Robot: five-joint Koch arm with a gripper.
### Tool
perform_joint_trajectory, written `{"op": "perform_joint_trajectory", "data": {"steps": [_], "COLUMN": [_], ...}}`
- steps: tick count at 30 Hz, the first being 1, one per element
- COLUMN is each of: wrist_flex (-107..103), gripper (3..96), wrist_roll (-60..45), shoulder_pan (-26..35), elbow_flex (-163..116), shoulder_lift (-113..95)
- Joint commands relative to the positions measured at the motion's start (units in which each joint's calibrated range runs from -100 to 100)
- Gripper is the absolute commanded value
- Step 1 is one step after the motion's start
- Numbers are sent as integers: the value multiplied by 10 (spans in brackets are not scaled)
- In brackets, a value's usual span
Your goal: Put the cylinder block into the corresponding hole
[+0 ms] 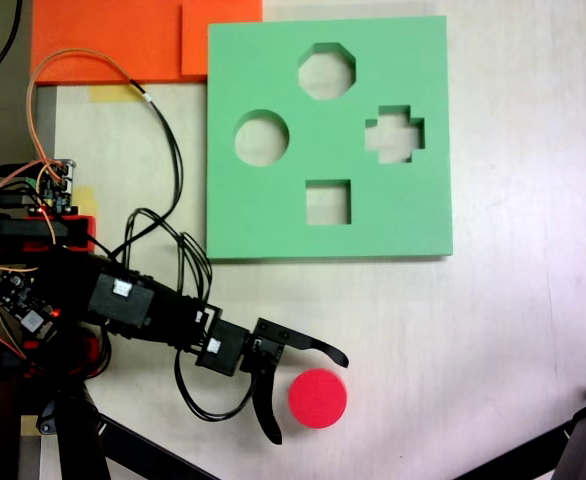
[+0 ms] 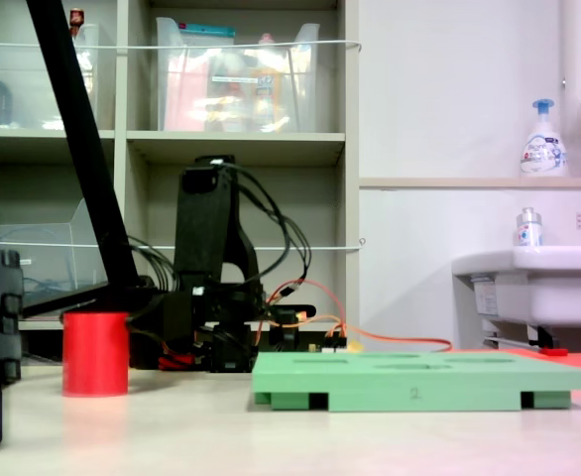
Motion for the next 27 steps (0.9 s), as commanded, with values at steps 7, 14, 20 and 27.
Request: {"op": "perform_joint_trajectory", "data": {"steps": [7,14,20,27], "wrist_flex": [63,64,74,74], "gripper": [792,679,482,405], "wrist_roll": [15,16,16,20], "shoulder_pan": [-16,-21,-24,-24], "elbow_flex": [78,88,90,87], "shoulder_lift": [76,87,86,83]}}
